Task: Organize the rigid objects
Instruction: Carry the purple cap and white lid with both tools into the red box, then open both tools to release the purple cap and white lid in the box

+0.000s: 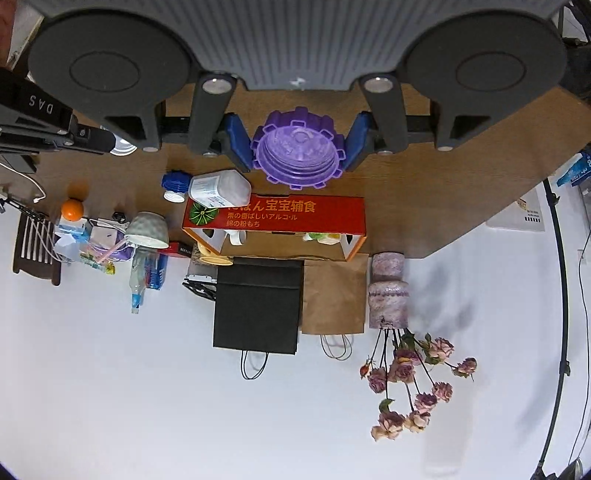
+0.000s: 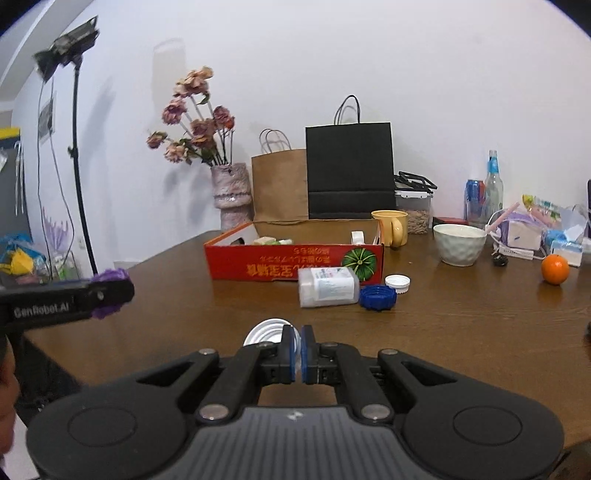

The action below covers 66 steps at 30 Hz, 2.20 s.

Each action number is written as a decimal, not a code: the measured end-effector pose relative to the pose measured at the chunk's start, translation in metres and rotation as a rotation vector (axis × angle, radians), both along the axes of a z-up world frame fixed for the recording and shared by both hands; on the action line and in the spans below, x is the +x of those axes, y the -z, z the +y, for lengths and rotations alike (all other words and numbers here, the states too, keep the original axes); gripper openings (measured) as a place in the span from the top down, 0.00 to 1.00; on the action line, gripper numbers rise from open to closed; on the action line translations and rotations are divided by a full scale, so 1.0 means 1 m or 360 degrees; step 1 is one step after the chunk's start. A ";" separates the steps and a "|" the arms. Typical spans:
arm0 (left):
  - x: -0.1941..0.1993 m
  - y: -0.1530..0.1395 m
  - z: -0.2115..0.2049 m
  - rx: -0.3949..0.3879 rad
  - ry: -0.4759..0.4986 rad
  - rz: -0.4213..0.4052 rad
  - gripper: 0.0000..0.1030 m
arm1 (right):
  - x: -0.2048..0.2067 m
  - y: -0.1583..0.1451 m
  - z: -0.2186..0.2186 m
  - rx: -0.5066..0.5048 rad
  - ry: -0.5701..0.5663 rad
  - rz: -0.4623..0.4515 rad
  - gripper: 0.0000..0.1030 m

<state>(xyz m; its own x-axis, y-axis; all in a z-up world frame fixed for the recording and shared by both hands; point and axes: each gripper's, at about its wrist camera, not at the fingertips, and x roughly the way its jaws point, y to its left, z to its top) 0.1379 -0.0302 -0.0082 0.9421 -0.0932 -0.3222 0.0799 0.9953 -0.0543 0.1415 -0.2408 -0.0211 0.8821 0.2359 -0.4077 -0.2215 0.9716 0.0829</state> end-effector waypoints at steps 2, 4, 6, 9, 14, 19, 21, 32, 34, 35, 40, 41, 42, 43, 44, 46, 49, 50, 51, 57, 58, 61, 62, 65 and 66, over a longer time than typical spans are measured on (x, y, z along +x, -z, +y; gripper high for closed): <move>-0.013 -0.003 0.007 -0.0008 0.0001 -0.0036 0.48 | -0.010 -0.004 0.003 -0.0008 -0.0007 -0.0009 0.97; -0.021 -0.005 0.013 -0.0023 -0.0006 -0.0058 0.48 | -0.014 -0.008 0.006 -0.0015 -0.0014 -0.0017 0.97; -0.022 -0.005 0.018 -0.0036 -0.0005 -0.0055 0.48 | -0.013 -0.011 0.008 -0.0025 -0.0021 -0.0025 0.97; -0.015 -0.001 0.019 -0.0044 -0.0019 -0.0030 0.48 | -0.005 -0.012 0.010 -0.0027 -0.0032 -0.0018 0.97; 0.009 0.002 0.021 -0.0053 0.0001 0.0024 0.48 | 0.021 -0.009 0.009 -0.0006 -0.0054 0.0030 0.97; 0.055 -0.013 0.022 -0.0080 0.0076 0.0019 0.48 | 0.067 -0.021 0.003 0.0018 -0.0088 -0.0001 0.97; 0.084 -0.022 0.020 -0.0096 0.0113 0.0018 0.48 | 0.095 -0.030 -0.002 0.0029 -0.0091 -0.0005 0.97; 0.307 -0.070 -0.006 -0.0132 0.0300 0.0171 0.48 | 0.322 -0.071 -0.024 0.0143 -0.0076 0.0182 0.97; 0.351 -0.067 -0.011 -0.0103 0.0335 0.0235 0.48 | 0.374 -0.063 -0.023 0.0140 -0.0047 0.0284 0.97; 0.378 -0.063 -0.013 -0.0102 0.0313 0.0289 0.48 | 0.395 -0.058 -0.023 0.0145 -0.0028 0.0329 0.97; 0.473 -0.030 -0.026 0.0006 0.0212 0.0466 0.48 | 0.486 -0.021 -0.019 0.0121 0.0043 0.0527 0.97; 0.491 -0.021 -0.028 -0.0002 0.0213 0.0522 0.48 | 0.500 -0.011 -0.015 0.0078 0.0057 0.0561 0.97; 0.503 -0.012 -0.031 -0.0001 0.0230 0.0566 0.47 | 0.512 -0.002 -0.011 0.0046 0.0060 0.0598 0.97; 0.515 -0.004 -0.033 0.0005 0.0238 0.0599 0.47 | 0.523 0.007 -0.009 0.0043 0.0064 0.0633 0.97; 0.525 0.005 -0.033 0.0008 0.0211 0.0622 0.47 | 0.534 0.016 -0.007 0.0055 0.0066 0.0667 0.97; 0.541 0.018 -0.033 0.0007 0.0178 0.0658 0.46 | 0.550 0.028 -0.002 0.0041 0.0088 0.0712 0.96; 0.552 0.026 -0.024 -0.0095 0.0182 0.0733 0.43 | 0.562 0.037 0.003 -0.0002 0.0117 0.0719 0.87; 0.551 0.025 -0.021 -0.0134 0.0200 0.0713 0.39 | 0.563 0.038 0.003 -0.0006 0.0119 0.0716 0.85; 0.549 0.022 -0.020 -0.0143 0.0208 0.0690 0.33 | 0.563 0.039 0.004 -0.0002 0.0117 0.0711 0.85; 0.524 -0.001 -0.012 -0.0035 0.0200 0.0618 0.30 | 0.528 0.012 0.000 0.0018 0.0089 0.0602 0.84; 0.517 -0.005 -0.010 -0.0033 0.0191 0.0614 0.29 | 0.514 0.002 -0.001 0.0008 0.0073 0.0561 0.84; 0.479 -0.024 -0.001 -0.0002 0.0190 0.0537 0.28 | 0.467 -0.028 -0.006 0.0000 0.0047 0.0428 0.80; 0.463 -0.031 0.002 -0.0003 0.0204 0.0496 0.27 | 0.447 -0.038 -0.009 0.0001 0.0044 0.0383 0.77; 0.410 -0.053 0.008 -0.0036 0.0241 0.0380 0.25 | 0.389 -0.063 -0.017 0.0030 0.0030 0.0275 0.66; 0.392 -0.060 0.009 -0.0045 0.0257 0.0333 0.24 | 0.367 -0.069 -0.018 0.0040 0.0033 0.0235 0.62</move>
